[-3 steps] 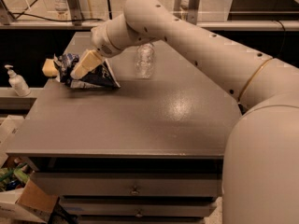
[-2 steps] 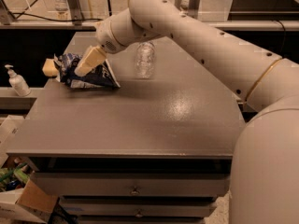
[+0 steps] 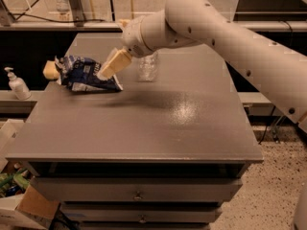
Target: Move blue chip bag near sponge
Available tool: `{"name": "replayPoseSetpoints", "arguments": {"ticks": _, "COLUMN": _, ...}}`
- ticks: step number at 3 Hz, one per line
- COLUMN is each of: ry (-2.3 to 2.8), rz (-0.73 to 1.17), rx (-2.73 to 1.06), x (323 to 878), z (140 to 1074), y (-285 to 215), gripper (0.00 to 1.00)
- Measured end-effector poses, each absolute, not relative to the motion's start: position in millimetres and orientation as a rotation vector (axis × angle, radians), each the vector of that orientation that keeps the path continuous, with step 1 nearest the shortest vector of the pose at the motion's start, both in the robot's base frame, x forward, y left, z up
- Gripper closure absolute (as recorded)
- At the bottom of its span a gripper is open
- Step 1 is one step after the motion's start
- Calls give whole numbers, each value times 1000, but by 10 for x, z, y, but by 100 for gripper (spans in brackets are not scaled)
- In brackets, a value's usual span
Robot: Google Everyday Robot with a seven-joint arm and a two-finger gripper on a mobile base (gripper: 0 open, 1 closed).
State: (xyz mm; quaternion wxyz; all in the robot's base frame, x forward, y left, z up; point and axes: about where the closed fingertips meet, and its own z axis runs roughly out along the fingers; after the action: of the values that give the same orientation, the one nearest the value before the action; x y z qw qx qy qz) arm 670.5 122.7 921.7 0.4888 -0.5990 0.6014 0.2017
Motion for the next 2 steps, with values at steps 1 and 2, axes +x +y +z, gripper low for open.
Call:
{"name": "replayPoseSetpoints", "arguments": {"ticks": 1, "ry": 1467, "rz": 488, "rx": -1415, "x": 6542, "z": 9179, "y": 846, "gripper": 0}}
{"name": "replayPoseSetpoints", "arguments": {"ticks": 2, "ry": 1521, "rz": 472, "rx": -1331, "x": 6367, "z": 9056, "y": 249, "gripper": 0}}
